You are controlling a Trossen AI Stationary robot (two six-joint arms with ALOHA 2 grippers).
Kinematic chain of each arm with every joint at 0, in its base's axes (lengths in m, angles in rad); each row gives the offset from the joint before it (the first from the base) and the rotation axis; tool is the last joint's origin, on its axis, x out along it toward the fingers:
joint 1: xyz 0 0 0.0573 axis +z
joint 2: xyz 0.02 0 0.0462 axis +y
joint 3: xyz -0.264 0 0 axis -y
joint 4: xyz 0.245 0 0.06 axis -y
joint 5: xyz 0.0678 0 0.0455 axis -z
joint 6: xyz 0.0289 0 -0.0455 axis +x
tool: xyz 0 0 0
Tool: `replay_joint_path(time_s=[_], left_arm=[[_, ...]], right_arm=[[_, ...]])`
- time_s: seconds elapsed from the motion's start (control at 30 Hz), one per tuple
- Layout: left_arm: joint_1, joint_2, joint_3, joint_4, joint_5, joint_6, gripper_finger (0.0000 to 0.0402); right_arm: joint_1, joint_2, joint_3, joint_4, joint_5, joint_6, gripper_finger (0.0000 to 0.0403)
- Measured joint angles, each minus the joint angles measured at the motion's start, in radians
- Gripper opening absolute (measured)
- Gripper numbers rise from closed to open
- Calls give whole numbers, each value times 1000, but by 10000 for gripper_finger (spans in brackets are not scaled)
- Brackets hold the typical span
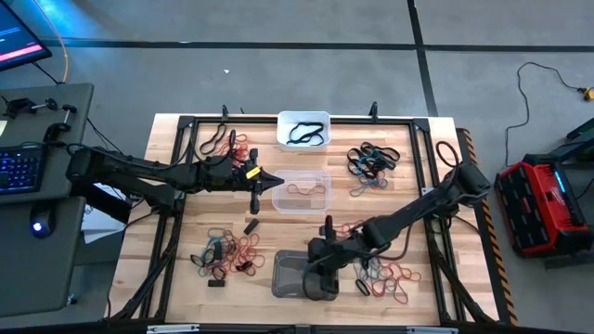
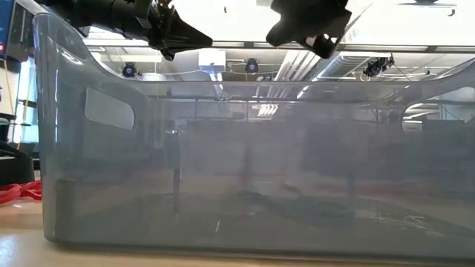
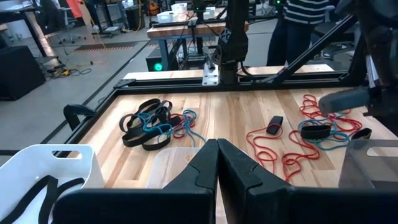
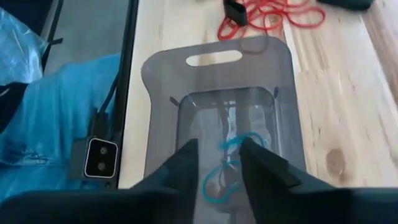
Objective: Sort rubber bands into baskets
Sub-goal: Put the blue rubber band into the black bin, then put the black rubber band into the white bin
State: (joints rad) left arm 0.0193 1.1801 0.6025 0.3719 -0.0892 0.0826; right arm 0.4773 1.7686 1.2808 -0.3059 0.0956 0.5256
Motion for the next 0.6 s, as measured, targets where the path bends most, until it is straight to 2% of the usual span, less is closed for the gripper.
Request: replay_joint_path(time_s=[0.1, 0.17, 0.27, 0.4, 0.6], left_arm=[[0, 0, 0, 1, 0, 0, 0], [0, 0, 0, 9, 0, 0, 0], [0, 0, 0, 23, 0, -3, 0], [0, 0, 0, -3, 0, -33, 0], [0, 0, 0, -14, 0, -37, 0]], right_arm=[[0, -20, 0, -2, -3, -15, 138], [0, -38, 0, -2, -1, -30, 134], [1, -74, 1, -24, 26, -90, 100], [1, -128, 1, -162, 47, -145, 20], [-46, -215, 1, -350, 72, -210, 6]])
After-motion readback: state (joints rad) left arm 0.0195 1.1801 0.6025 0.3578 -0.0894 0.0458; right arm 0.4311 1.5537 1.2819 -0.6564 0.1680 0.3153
